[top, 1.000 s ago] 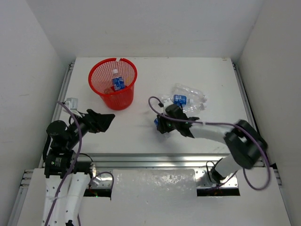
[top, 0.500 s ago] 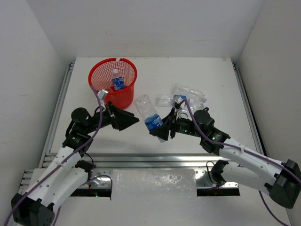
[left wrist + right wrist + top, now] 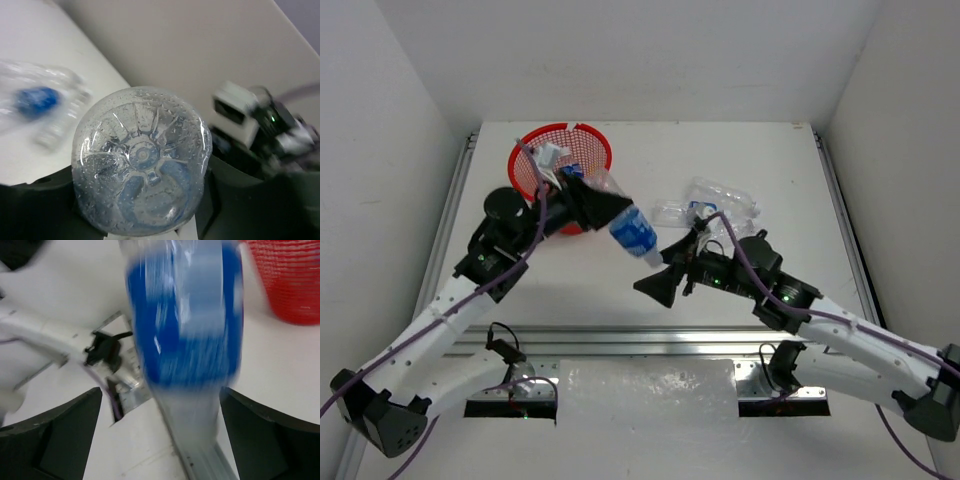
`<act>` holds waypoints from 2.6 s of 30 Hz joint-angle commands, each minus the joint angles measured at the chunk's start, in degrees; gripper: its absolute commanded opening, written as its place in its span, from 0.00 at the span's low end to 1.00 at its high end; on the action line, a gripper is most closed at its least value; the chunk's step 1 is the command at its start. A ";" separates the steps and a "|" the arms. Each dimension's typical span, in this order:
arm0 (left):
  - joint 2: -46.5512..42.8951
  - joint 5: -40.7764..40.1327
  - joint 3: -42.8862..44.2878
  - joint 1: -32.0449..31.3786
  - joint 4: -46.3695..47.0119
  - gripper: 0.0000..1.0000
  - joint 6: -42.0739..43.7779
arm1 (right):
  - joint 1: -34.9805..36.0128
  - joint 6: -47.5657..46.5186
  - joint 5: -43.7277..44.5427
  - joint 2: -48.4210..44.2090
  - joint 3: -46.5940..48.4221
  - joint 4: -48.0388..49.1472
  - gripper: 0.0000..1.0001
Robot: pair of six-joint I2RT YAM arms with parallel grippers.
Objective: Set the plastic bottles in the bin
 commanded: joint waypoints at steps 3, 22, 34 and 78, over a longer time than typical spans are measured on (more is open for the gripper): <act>4.78 -44.43 22.16 0.30 -26.21 0.00 12.21 | 0.44 1.17 32.39 -12.26 -2.77 -17.05 0.99; 45.40 -70.94 59.51 7.33 -38.24 0.84 18.66 | 0.26 3.63 45.42 -38.92 -9.64 -41.83 0.99; 26.90 -54.53 50.52 7.33 -44.69 0.97 13.38 | -14.30 8.36 34.82 -1.69 -3.49 -33.35 0.99; -3.02 3.07 -3.57 -2.41 -6.20 1.00 3.45 | -13.46 -5.77 -23.39 -8.49 -13.51 7.45 0.11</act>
